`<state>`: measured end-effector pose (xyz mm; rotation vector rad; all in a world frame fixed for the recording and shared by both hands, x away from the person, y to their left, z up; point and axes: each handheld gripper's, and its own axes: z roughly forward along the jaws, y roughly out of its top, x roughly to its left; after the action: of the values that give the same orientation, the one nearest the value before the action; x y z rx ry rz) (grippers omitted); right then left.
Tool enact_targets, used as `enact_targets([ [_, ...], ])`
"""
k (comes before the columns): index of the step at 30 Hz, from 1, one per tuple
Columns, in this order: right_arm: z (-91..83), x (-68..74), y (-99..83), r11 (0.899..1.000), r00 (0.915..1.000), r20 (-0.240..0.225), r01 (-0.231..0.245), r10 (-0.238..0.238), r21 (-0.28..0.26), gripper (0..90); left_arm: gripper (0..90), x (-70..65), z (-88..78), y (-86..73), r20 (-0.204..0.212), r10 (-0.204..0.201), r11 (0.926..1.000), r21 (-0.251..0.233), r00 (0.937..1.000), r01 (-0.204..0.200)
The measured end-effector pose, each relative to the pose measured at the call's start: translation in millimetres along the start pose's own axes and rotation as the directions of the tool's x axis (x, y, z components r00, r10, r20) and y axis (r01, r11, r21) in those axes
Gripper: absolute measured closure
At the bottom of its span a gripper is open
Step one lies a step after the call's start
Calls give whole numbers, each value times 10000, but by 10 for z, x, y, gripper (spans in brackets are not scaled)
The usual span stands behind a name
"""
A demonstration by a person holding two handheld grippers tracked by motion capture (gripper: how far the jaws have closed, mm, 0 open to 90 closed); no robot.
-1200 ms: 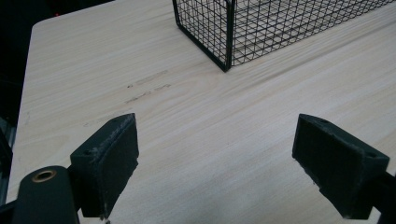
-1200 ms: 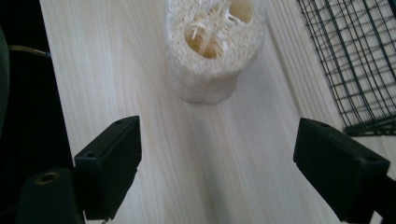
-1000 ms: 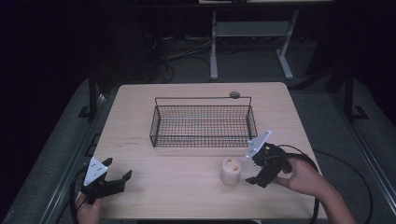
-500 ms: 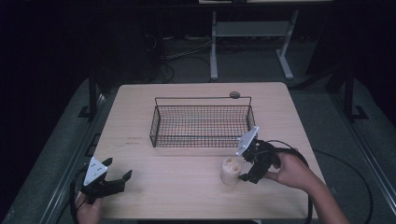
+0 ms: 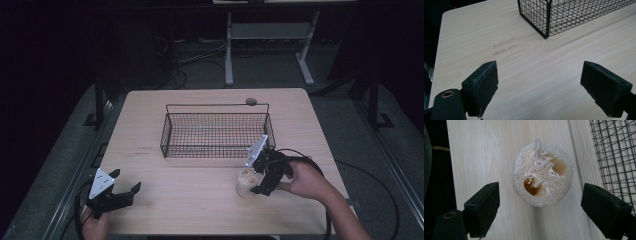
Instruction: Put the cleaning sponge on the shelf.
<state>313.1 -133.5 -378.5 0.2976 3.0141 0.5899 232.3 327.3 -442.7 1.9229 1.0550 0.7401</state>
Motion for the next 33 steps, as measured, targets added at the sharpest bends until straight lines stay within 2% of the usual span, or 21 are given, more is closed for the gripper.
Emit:
enact_targets([
  [33,221,-81,126,9981,9994,-334,114,-94,606,165,137,1,-6,0,12,-19,10000,-32,10000,19],
])
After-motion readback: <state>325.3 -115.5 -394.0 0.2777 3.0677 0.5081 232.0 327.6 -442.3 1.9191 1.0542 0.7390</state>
